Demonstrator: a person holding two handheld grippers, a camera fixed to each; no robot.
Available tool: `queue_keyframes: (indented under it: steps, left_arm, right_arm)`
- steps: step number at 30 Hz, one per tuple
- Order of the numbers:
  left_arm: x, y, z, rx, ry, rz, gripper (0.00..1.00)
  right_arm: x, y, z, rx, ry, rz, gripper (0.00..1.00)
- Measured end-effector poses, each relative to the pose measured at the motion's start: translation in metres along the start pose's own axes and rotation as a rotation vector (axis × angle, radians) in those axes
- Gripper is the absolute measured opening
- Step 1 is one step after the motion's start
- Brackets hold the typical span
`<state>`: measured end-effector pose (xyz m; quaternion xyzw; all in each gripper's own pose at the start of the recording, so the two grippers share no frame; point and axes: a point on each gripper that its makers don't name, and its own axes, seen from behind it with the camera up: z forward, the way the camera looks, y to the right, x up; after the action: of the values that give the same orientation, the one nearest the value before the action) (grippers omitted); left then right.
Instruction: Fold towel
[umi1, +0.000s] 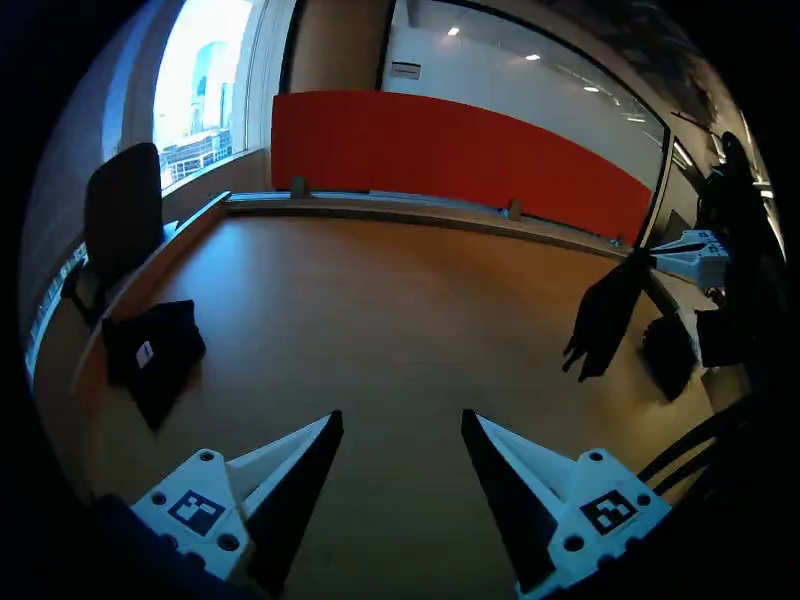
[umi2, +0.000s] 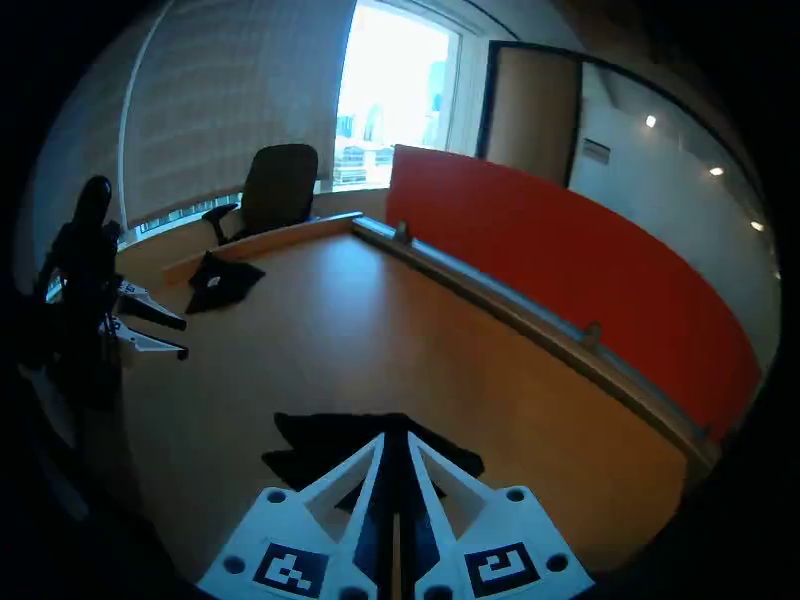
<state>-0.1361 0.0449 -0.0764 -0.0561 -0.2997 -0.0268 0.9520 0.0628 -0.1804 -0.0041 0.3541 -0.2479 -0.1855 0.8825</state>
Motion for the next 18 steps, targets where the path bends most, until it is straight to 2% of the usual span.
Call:
queue_keyframes:
  steps: [9, 18]
  left_arm:
    - [0.005, 0.011, 0.007, -0.012, -0.006, 0.016, 0.88]
    - [0.009, 0.015, 0.011, -0.01, -0.011, 0.016, 0.87]
  right_arm:
    - [-0.018, 0.058, -0.034, -0.084, -0.009, 0.031, 0.09]
    - [-0.031, 0.108, -0.062, -0.155, -0.013, 0.053, 0.09]
